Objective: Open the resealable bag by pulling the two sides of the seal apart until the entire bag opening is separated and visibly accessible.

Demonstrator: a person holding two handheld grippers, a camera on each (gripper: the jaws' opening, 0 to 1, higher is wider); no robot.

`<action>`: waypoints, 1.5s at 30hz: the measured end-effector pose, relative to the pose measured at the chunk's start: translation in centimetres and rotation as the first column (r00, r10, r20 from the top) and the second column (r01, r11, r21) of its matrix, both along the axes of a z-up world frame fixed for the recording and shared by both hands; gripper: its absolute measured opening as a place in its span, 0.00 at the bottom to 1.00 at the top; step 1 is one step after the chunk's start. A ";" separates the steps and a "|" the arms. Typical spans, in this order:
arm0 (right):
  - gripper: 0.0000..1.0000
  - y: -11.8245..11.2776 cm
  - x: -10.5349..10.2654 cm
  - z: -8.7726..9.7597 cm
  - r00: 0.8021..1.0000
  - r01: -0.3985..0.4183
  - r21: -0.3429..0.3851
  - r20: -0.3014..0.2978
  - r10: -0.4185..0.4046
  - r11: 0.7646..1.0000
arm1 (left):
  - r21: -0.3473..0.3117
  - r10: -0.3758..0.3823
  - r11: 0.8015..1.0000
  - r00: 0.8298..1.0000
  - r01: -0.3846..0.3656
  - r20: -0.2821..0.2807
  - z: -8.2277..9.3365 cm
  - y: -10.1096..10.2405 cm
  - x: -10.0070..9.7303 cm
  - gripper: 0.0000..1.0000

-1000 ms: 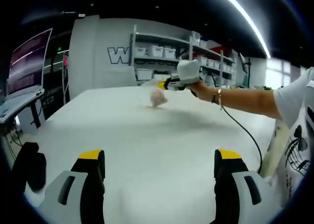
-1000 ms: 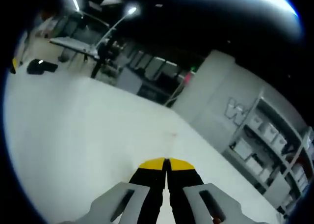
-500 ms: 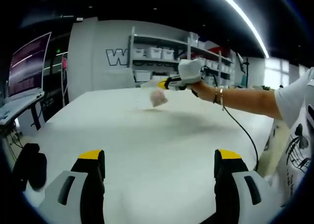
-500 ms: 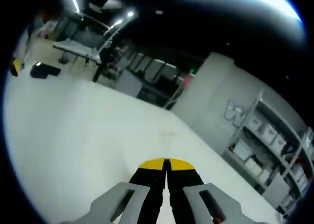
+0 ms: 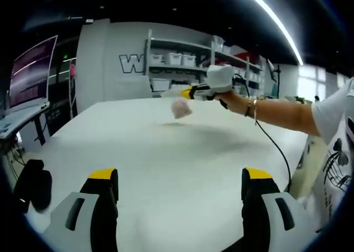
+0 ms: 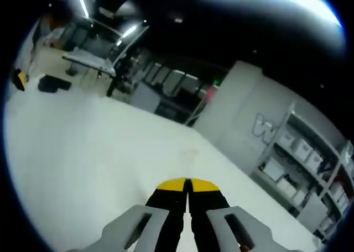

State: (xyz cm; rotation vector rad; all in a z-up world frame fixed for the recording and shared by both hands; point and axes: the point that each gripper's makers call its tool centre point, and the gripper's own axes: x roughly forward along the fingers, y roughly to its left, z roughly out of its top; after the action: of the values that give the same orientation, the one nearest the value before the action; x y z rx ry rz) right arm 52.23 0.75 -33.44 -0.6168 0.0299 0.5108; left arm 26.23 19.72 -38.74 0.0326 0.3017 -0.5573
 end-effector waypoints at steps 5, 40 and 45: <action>0.00 -0.2 -1.0 0.1 1.000 -0.006 0.015 0.004 0.006 1.000 | 0.001 -0.003 1.000 1.000 0.003 0.000 0.1 -0.1 0.0 0.91; 0.00 -0.5 -8.6 2.1 0.995 -0.091 0.138 0.057 0.084 0.986 | 0.007 -0.016 1.000 1.000 0.016 -0.016 -0.1 -0.6 0.2 0.91; 0.00 -0.5 -10.0 2.3 0.992 -0.113 0.153 0.069 0.103 0.982 | 0.008 -0.020 1.000 1.000 0.020 -0.019 -0.3 -0.8 0.3 0.91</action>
State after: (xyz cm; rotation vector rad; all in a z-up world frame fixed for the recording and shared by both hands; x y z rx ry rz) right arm 42.22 0.30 -31.10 -0.4811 -0.1009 0.5933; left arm 26.55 18.89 -39.00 0.0382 0.3227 -0.5763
